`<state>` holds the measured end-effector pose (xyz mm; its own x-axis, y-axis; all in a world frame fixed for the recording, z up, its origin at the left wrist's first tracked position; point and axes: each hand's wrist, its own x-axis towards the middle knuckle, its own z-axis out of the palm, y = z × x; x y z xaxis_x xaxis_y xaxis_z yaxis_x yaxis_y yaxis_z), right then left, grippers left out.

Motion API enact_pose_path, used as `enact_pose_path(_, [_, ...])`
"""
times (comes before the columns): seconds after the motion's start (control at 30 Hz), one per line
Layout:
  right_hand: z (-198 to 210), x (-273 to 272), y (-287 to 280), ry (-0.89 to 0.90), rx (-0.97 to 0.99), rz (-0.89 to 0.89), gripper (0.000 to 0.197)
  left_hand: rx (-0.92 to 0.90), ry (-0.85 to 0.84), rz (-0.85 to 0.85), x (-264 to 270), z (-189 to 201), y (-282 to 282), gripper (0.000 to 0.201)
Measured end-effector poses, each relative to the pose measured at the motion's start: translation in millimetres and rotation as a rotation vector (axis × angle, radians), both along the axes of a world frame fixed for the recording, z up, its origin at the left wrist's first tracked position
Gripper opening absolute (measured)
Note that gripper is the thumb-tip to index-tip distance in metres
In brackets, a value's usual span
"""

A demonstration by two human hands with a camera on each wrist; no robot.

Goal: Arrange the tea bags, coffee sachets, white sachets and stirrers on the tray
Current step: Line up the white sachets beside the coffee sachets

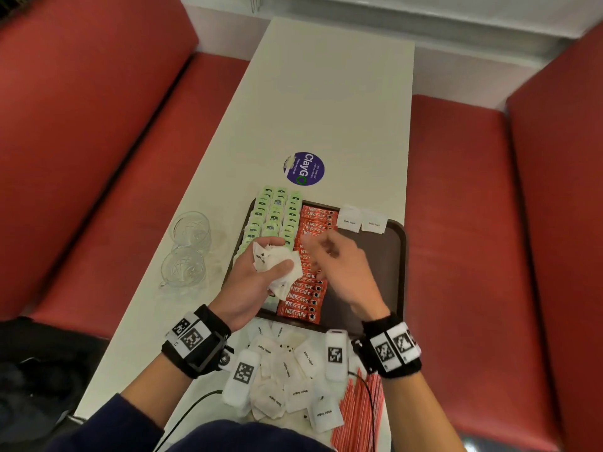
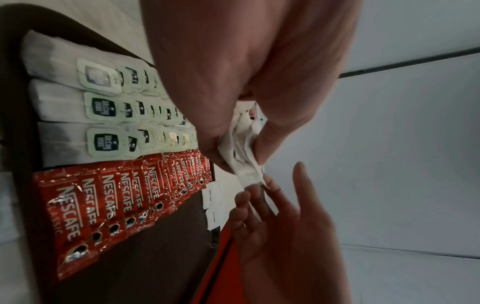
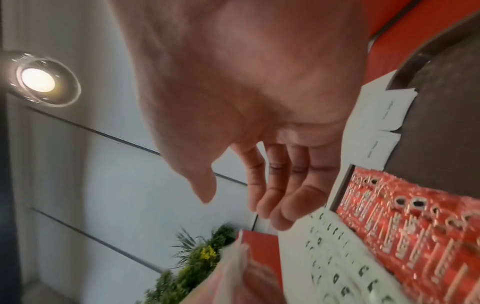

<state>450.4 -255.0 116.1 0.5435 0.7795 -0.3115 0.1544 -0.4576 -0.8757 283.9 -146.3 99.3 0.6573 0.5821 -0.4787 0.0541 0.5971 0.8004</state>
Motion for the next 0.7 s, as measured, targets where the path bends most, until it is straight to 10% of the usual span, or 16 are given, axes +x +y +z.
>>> enact_pose_path(0.27, [-1, -23, -21, 0.417, 0.151, -0.033, 0.029, 0.271, 0.029, 0.006, 1, 6, -13, 0.034])
enact_pose_path(0.7, [4, -21, -31, 0.38, 0.272, -0.218, 0.007, 0.079, 0.021, -0.039, -13, 13, -20, 0.021])
